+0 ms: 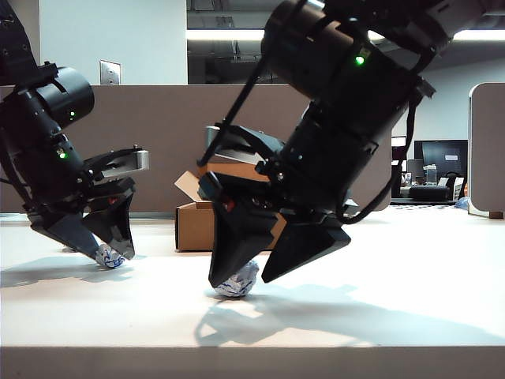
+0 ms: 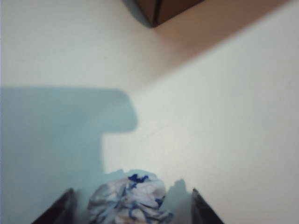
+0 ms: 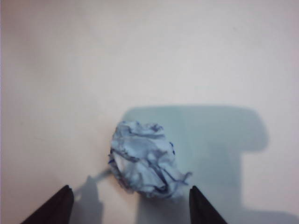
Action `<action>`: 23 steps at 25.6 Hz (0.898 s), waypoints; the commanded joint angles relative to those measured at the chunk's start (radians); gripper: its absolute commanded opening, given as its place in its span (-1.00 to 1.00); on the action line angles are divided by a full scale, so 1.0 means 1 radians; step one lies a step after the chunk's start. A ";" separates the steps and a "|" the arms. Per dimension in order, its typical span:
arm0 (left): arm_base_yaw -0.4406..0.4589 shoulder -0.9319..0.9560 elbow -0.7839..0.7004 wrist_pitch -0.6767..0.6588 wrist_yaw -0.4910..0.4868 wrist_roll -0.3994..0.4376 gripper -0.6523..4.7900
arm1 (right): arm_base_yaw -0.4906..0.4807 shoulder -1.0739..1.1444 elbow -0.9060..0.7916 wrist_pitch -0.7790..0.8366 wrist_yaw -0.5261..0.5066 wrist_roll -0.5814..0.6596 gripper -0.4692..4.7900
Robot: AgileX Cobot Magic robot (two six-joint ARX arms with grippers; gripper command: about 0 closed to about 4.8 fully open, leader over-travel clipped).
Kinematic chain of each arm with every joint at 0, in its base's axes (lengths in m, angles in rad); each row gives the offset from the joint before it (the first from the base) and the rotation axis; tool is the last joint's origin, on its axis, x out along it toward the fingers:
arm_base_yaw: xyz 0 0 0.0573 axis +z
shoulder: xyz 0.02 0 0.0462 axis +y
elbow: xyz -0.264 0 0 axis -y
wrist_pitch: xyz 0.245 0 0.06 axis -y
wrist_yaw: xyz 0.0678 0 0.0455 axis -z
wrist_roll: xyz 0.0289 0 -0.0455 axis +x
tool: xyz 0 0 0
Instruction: Pick up all the paper balls on the table and put them in the paper box.
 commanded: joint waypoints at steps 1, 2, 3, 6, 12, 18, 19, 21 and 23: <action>0.001 0.006 0.001 0.003 -0.003 -0.002 0.38 | 0.002 0.014 0.007 0.025 -0.024 0.001 0.46; 0.001 0.006 0.001 0.002 -0.003 -0.003 0.38 | 0.002 0.019 0.007 0.025 -0.024 0.000 0.47; 0.001 0.006 0.001 0.002 -0.003 -0.003 0.38 | 0.002 0.024 0.007 0.028 -0.024 0.000 0.47; 0.001 0.006 0.001 0.006 -0.003 -0.002 0.38 | 0.001 0.037 0.007 0.053 -0.024 0.000 0.59; 0.001 0.006 0.001 0.006 -0.021 -0.002 0.38 | 0.001 0.043 0.007 0.101 -0.015 0.000 0.73; 0.001 0.006 0.001 0.006 -0.016 -0.002 0.37 | 0.001 0.044 0.007 0.135 0.007 0.001 0.53; 0.001 0.006 0.001 0.006 -0.006 -0.002 0.37 | 0.001 0.045 0.007 0.138 0.007 0.001 0.53; 0.001 0.008 0.001 0.000 0.025 -0.003 0.37 | 0.000 0.051 0.008 0.138 0.016 0.001 0.42; 0.001 0.014 0.002 -0.006 0.024 -0.003 0.37 | -0.001 0.068 0.008 0.145 0.023 0.002 0.34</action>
